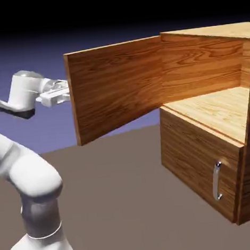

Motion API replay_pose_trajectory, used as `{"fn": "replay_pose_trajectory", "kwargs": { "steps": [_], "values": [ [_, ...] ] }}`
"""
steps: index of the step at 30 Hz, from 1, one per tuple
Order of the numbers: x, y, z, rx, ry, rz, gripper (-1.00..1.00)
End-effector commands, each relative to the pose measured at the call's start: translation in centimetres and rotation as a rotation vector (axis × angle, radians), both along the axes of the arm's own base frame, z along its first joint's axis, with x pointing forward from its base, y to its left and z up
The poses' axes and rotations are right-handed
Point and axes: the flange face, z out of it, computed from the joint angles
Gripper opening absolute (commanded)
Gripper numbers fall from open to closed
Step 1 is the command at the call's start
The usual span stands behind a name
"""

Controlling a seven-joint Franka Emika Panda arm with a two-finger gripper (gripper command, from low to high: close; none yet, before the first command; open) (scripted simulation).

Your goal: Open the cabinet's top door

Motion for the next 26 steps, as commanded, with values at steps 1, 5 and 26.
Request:
{"fn": "replay_pose_trajectory", "kwargs": {
  "steps": [1,5,26],
  "values": [
    [0.0,0.8,0.0,0.000,0.000,-0.017,-1.00],
    [0.0,3.6,0.0,0.000,0.000,-0.077,-1.00],
    [1.8,14.7,0.0,0.000,0.000,-0.328,-1.00]
  ]
}}
